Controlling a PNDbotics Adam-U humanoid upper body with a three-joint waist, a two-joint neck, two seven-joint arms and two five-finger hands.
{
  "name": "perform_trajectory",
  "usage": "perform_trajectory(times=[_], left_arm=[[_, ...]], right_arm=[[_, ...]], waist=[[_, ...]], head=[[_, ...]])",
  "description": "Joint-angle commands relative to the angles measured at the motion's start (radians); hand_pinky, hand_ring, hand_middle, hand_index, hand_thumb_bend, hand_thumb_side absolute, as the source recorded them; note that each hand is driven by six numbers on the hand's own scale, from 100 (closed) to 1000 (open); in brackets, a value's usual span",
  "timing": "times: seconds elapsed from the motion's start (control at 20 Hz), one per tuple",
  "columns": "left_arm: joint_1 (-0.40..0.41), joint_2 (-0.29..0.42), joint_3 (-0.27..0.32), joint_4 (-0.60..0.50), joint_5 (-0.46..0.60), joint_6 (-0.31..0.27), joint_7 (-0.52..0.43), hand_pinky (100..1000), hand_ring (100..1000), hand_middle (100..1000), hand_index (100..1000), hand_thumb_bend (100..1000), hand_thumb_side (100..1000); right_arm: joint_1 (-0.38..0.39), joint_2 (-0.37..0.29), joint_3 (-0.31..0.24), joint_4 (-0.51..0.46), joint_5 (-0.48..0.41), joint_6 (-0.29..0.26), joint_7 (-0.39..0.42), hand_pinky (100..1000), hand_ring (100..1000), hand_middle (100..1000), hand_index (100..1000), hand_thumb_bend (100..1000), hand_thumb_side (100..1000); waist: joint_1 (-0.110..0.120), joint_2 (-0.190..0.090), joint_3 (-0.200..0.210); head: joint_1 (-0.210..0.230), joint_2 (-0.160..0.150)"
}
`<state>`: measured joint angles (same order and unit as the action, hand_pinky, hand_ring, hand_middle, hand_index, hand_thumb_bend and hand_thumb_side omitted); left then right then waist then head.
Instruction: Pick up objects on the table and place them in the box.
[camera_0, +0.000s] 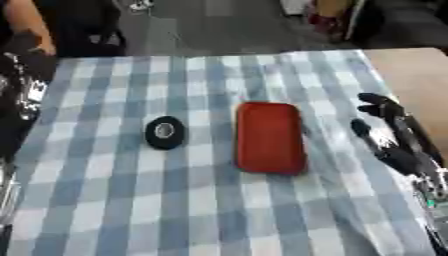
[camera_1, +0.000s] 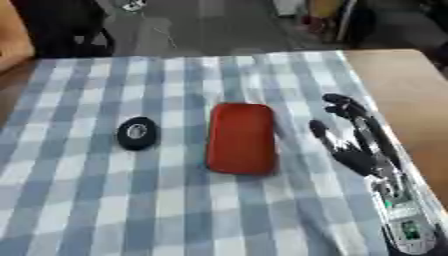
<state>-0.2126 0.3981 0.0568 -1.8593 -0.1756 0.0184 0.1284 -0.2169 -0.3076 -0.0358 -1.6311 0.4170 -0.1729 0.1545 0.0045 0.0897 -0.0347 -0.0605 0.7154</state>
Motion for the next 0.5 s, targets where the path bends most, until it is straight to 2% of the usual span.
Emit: perform_trajectory(times=[0.05, 0.4, 0.5], left_arm=[[-0.004, 0.009, 0.004, -0.010, -0.007, -0.002, -0.007, 1000, 922, 1000, 918, 1000, 872], [-0.001, 0.014, 0.007, -0.010, -0.031, -0.001, -0.017, 1000, 925, 1000, 922, 1000, 864], [-0.001, 0.044, 0.010, -0.015, -0.092, -0.005, -0.032, 1000, 925, 980, 944, 1000, 835]], right_arm=[[-0.009, -0.014, -0.003, -0.010, 0.002, -0.003, 0.002, 897, 832, 891, 906, 542, 834], [-0.008, -0.014, -0.003, -0.009, 0.002, -0.003, 0.003, 897, 832, 892, 906, 541, 834], [-0.008, -0.015, -0.003, -0.009, 0.002, -0.003, 0.003, 897, 832, 892, 906, 540, 834]], waist=[[0.002, -0.011, -0.001], [0.002, -0.011, 0.000], [0.003, -0.011, 0.000]], head=[[0.008, -0.008], [0.008, -0.008], [0.008, -0.006]])
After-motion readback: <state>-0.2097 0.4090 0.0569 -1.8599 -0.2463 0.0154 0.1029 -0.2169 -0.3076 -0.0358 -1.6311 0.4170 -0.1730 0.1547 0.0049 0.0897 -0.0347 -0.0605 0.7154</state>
